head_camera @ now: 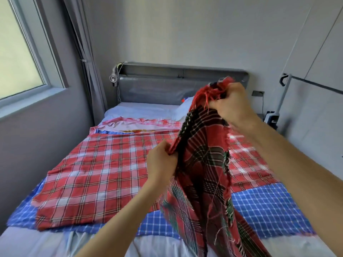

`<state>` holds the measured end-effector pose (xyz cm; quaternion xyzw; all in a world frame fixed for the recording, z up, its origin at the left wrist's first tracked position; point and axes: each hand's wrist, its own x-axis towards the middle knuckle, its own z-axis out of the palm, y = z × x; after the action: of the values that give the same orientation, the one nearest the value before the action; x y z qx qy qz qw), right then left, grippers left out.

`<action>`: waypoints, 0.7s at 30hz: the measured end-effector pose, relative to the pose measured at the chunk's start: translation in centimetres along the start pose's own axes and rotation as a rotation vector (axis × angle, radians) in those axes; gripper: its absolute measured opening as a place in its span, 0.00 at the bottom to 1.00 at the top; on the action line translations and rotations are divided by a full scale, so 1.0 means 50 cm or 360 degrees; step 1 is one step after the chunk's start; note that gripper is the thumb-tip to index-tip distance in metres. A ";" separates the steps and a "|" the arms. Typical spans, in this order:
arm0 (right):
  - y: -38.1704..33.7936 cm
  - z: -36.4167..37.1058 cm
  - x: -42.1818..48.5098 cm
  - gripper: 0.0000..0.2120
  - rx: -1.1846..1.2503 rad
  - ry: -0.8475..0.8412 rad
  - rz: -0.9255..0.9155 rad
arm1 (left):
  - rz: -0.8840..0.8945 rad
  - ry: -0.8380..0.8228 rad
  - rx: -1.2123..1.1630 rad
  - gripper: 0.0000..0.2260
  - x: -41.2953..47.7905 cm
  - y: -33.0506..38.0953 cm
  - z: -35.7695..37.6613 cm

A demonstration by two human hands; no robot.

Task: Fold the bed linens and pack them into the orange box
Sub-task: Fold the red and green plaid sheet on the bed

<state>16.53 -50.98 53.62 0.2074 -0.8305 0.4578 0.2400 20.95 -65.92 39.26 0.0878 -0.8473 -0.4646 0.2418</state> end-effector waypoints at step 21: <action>0.310 -0.205 -0.065 0.10 -0.0938 0.0219 0.1155 | 0.0000 -0.0664 0.0161 0.05 0.153 -0.039 -0.069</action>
<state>12.51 -34.09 46.23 -0.2039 -0.9261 0.2696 0.1676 15.86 -72.43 41.71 0.0017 -0.9012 -0.4298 0.0564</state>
